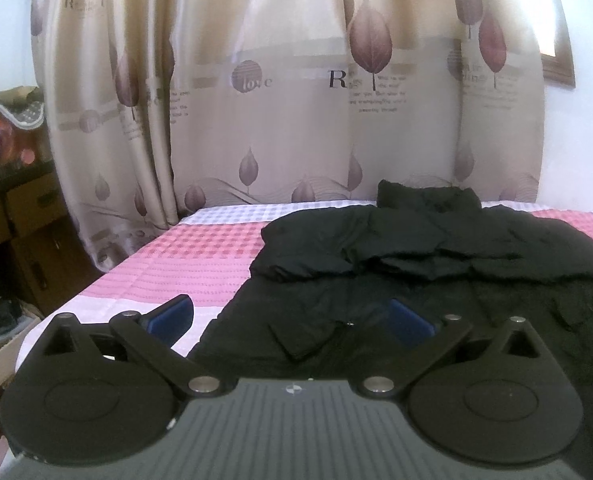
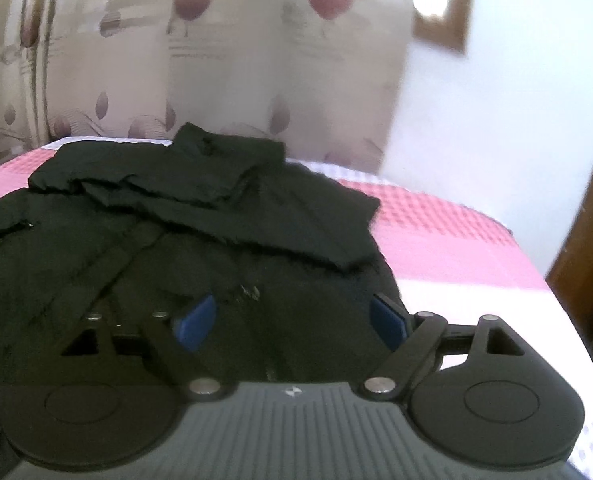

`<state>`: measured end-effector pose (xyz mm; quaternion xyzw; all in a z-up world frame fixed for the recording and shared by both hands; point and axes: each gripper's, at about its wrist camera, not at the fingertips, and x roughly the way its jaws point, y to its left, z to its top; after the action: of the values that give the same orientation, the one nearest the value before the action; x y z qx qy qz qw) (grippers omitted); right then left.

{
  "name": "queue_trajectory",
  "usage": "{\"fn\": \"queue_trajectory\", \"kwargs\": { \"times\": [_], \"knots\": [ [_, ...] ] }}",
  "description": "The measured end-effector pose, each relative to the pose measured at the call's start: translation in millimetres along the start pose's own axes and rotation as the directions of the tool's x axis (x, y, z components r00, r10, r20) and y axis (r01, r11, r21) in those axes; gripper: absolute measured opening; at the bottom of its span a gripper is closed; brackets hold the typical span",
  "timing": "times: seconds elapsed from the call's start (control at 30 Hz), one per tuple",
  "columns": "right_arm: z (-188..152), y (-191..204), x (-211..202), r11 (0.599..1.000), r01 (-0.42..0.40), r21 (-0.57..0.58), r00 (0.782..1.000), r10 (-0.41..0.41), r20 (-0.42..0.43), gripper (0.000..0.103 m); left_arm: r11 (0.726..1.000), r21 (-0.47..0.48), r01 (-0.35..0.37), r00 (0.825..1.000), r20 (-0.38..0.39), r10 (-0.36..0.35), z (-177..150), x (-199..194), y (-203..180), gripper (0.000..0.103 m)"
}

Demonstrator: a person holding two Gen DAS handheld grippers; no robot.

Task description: Fold large clothes

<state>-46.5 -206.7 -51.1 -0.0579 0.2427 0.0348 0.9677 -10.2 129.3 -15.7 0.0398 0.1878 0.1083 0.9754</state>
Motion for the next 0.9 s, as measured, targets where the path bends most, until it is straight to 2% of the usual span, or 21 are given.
{"fn": "queue_trajectory", "kwargs": {
  "times": [0.2,0.7,0.77,0.83,0.9],
  "knots": [
    [-25,-16,-17,0.999,0.016,0.036,1.000,-0.015,-0.025,0.090,1.000,0.010,0.004,1.000,-0.012,-0.004,-3,-1,-2,0.103],
    [-64,-40,-28,0.993,0.051,0.106,0.995,-0.041,-0.091,0.090,0.999,0.033,-0.004,0.999,-0.050,0.005,-11,4,-2,0.103],
    [-69,-44,-30,0.992,0.052,0.117,0.994,-0.040,-0.101,0.090,1.000,0.021,-0.003,0.999,-0.048,0.004,-16,2,13,0.103],
    [-75,-50,-33,0.991,0.047,0.127,0.994,-0.034,-0.106,0.090,1.000,-0.004,0.030,0.997,-0.066,-0.030,-21,3,38,0.103],
    [-81,-56,-36,0.990,0.033,0.136,0.994,-0.019,-0.106,0.090,0.998,-0.035,0.049,0.994,-0.098,-0.053,-27,3,75,0.099]
  ]
}}
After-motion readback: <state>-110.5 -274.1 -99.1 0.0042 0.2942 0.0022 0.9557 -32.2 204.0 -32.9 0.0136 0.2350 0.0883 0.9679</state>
